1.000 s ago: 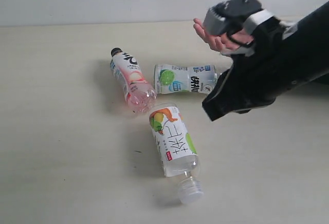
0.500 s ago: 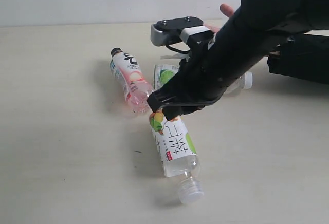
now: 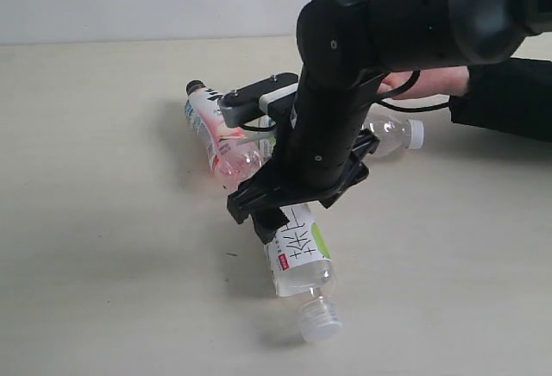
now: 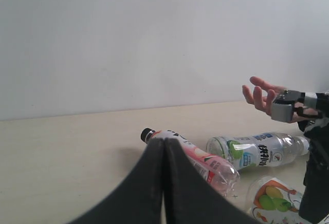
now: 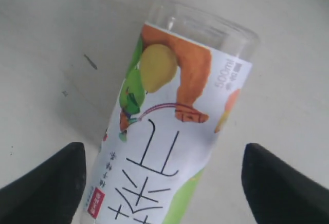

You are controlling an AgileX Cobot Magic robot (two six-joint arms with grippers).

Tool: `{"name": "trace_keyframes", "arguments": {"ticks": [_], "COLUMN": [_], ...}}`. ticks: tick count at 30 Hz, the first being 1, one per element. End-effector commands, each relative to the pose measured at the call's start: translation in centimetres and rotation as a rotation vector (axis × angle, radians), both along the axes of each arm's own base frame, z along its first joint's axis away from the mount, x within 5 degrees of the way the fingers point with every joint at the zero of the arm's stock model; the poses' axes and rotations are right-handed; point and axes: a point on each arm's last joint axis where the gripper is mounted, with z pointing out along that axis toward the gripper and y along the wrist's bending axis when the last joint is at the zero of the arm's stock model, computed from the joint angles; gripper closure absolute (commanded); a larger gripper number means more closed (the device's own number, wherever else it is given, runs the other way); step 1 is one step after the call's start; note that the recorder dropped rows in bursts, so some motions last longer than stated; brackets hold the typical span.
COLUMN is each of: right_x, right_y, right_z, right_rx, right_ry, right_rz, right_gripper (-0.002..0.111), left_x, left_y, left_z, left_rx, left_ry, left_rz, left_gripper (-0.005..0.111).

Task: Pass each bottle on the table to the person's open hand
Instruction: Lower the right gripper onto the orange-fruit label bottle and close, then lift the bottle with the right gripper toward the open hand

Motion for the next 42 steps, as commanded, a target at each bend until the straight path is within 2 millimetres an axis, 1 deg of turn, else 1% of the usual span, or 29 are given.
{"name": "trace_keyframes", "arguments": {"ticks": [1,5,14,19,22,25,27,28,29,32,34,36,39,42], "right_x": [0.6,0.7,0.8,0.8,0.8,0.7,0.6,0.5,0.5,0.2,0.1,0.0,-0.3,-1.0], "right_y": [0.8,0.9,0.9,1.0,1.0,0.9,0.8,0.8,0.8,0.6,0.5,0.5,0.2,-0.5], "right_z": [-1.0,-2.1,-3.2,-4.6,-4.7,-4.7,-4.7,-4.8,-4.6,-3.5,-2.3,-0.6,2.0,4.6], "right_rx": [0.037,0.019,-0.003,-0.027,-0.031,-0.04,-0.044,-0.053,-0.059,-0.095,-0.102,-0.09,-0.056,-0.035], "right_ry": [-0.022,-0.005,0.018,0.051,0.058,0.068,0.074,0.085,0.092,0.139,0.153,0.143,0.105,0.065], "right_rz": [-0.023,-0.031,-0.036,-0.04,-0.041,-0.04,-0.039,-0.037,-0.036,-0.025,-0.01,0.004,0.02,0.052], "right_gripper": [0.029,0.029,0.03,0.03,0.031,0.037,0.046,0.054,0.06,0.083,0.098,0.108,0.108,0.108], "left_x": [-0.1,-0.1,-0.1,-0.1,-0.1,-0.1,-0.1,-0.1,-0.1,-0.1,-0.1,-0.1,-0.1,-0.1], "left_y": [0.0,0.0,0.0,0.0,0.0,0.0,0.0,0.0,0.0,0.0,0.0,0.0,0.0,0.0], "left_z": [0.1,0.1,0.1,0.1,0.1,0.1,0.1,0.1,0.1,0.1,0.1,0.1,0.1,0.1], "left_rx": [-0.001,-0.001,-0.001,-0.001,-0.001,-0.001,-0.001,-0.001,-0.001,-0.001,-0.001,-0.001,-0.001,-0.001], "left_ry": [-0.013,-0.013,-0.013,-0.013,-0.013,-0.013,-0.013,-0.013,-0.013,-0.013,-0.013,-0.013,-0.013,-0.013], "left_rz": [0.0,0.0,0.0,0.0,0.0,0.0,0.0,0.0,0.0,0.0,0.0,0.0,0.0,0.0], "left_gripper": [0.107,0.107,0.107,0.107,0.107,0.107,0.107,0.107,0.107,0.107,0.107,0.107,0.107,0.107]}}
